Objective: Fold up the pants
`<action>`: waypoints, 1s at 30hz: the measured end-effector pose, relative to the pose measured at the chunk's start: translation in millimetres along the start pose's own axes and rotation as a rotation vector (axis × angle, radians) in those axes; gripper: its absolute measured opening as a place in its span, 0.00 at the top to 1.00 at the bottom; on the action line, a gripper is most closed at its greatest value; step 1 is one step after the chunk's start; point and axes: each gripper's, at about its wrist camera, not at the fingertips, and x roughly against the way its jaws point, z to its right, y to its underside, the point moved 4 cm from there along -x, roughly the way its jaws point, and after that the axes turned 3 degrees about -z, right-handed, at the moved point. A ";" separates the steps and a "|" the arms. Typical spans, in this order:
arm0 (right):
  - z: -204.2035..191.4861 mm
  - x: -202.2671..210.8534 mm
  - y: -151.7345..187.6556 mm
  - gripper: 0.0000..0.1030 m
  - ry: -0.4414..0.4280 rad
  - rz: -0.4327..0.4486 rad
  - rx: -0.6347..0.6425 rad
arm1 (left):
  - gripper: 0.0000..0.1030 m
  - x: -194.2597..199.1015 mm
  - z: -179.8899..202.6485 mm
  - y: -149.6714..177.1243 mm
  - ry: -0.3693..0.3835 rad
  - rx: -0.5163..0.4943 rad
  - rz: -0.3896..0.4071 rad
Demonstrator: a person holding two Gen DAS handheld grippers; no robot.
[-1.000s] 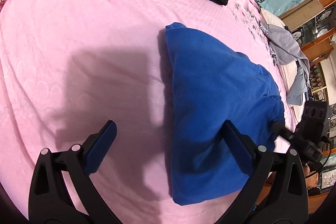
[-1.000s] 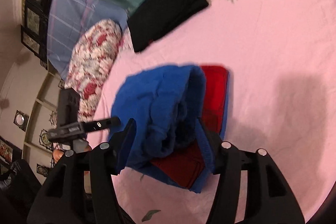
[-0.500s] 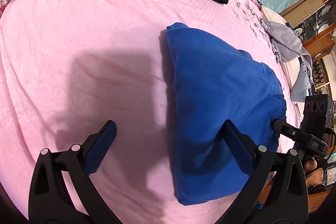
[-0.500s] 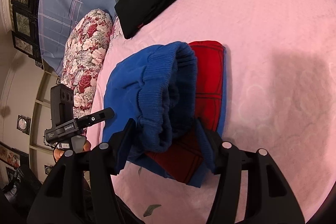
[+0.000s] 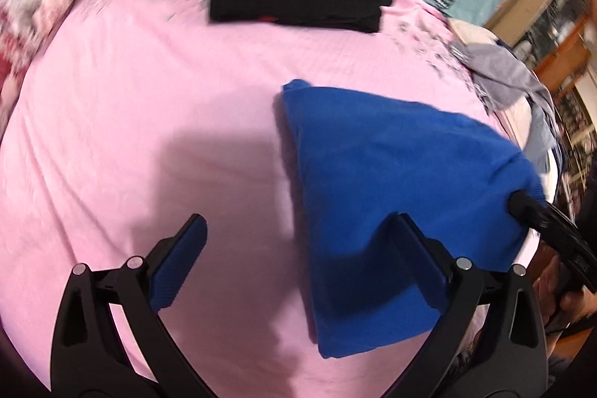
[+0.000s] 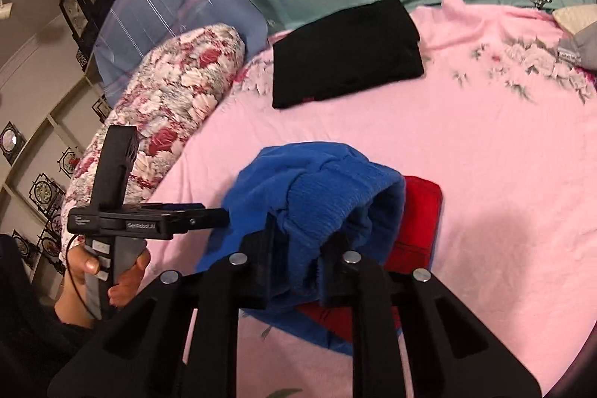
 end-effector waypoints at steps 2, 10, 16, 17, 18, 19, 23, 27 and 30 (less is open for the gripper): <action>14.4 0.0 5.5 0.82 0.052 -0.032 -0.023 | 0.02 -16.4 3.9 -0.7 -0.025 -0.016 -0.037; 71.5 -28.0 30.9 0.47 0.053 -0.151 -0.242 | 0.02 -32.1 -5.8 2.4 -0.006 0.033 -0.127; 67.6 10.3 -8.6 0.67 0.175 0.073 -0.124 | 0.02 -10.9 1.9 -30.7 -0.011 0.039 -0.017; 65.5 10.7 -12.4 0.78 0.156 0.088 -0.096 | 0.02 -13.8 4.4 -36.4 -0.011 0.039 -0.014; 59.5 5.1 -19.6 0.90 0.134 0.089 -0.072 | 0.02 -20.4 6.3 -43.4 -0.025 0.040 -0.018; 53.5 -1.9 -25.5 0.91 0.123 0.081 -0.050 | 0.02 -25.4 6.8 -47.0 -0.041 0.045 -0.025; 39.9 -48.3 -44.0 0.91 0.090 0.005 -0.005 | 0.02 -62.6 -4.4 -59.7 -0.080 0.088 -0.075; 77.2 -89.0 -33.2 0.94 0.200 -0.115 -0.044 | 0.02 -79.8 -10.9 -60.6 -0.085 0.086 -0.085; 80.1 -84.1 -29.5 0.93 0.174 -0.068 -0.039 | 0.02 -73.1 -8.8 -59.4 -0.094 0.107 -0.088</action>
